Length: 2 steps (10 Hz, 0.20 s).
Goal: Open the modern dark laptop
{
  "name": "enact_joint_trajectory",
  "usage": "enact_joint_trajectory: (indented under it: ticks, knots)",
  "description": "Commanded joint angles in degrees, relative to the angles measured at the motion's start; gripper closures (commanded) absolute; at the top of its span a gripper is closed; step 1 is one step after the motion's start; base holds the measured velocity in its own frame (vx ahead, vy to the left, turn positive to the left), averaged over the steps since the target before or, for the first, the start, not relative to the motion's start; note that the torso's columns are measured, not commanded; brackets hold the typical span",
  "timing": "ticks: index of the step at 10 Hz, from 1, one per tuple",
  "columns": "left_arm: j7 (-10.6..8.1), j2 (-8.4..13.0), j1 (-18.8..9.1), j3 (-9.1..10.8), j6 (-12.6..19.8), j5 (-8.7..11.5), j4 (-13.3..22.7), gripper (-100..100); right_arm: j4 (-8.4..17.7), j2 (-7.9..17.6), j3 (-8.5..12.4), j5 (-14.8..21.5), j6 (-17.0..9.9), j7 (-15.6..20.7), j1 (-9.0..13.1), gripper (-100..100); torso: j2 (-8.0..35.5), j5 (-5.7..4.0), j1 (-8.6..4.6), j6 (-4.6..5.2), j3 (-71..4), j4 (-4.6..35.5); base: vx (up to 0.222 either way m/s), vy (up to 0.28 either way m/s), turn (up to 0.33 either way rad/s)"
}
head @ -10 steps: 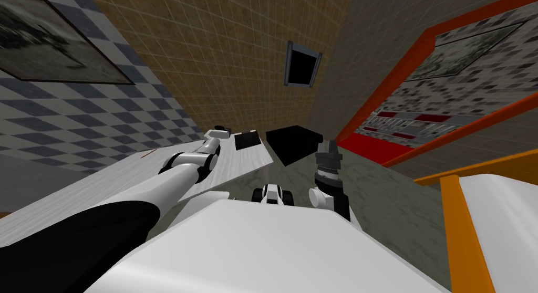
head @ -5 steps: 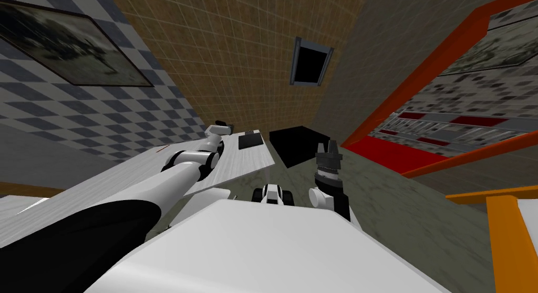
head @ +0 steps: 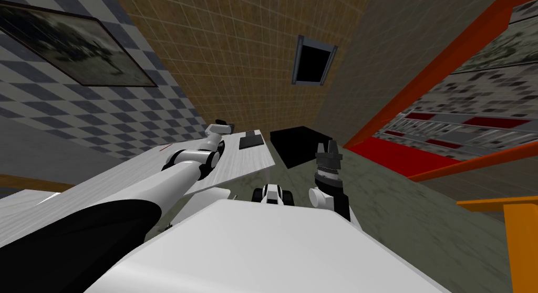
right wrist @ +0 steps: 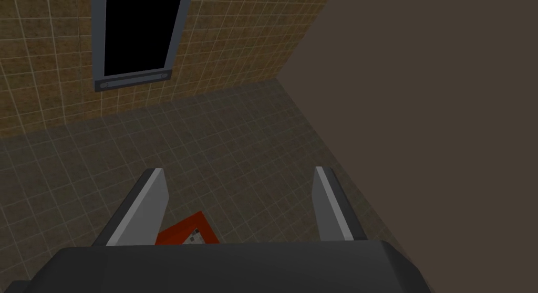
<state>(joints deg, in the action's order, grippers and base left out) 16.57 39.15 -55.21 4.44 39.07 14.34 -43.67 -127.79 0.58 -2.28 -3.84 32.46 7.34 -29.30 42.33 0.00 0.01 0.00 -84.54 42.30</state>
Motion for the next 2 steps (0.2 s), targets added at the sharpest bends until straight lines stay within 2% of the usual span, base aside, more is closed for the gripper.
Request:
enact_joint_trajectory:
  ticks: [1,2]
  knots:
    - [0.0,0.0,0.0,0.0,0.0,0.0,0.0,0,0.0,0.0,0.0,0.0,0.0,0.0,0.0,0,-0.03,0.0,-0.01,0.0,-0.02,-0.01,0.0,0.0,0.0]
    - [0.0,0.0,0.0,0.0,0.0,0.0,0.0,0,0.0,0.0,0.0,0.0,0.0,0.0,0.0,0,-0.05,-0.01,-0.02,0.0,-0.04,-0.02,0.0,0.0,0.0]
